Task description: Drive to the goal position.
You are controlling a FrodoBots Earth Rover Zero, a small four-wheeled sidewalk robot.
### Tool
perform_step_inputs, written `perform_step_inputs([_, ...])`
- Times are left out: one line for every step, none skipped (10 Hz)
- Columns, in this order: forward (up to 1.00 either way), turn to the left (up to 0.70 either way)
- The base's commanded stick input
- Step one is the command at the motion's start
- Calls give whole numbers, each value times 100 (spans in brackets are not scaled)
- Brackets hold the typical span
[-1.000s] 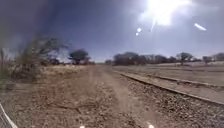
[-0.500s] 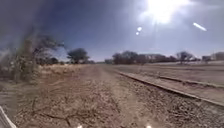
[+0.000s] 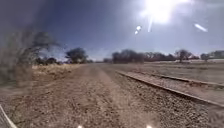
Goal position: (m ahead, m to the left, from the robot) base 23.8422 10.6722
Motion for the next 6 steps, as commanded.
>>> perform_step_inputs([70,0])
perform_step_inputs([70,0])
perform_step_inputs([70,0])
perform_step_inputs([70,3])
perform_step_inputs([70,9])
perform_step_inputs([70,15])
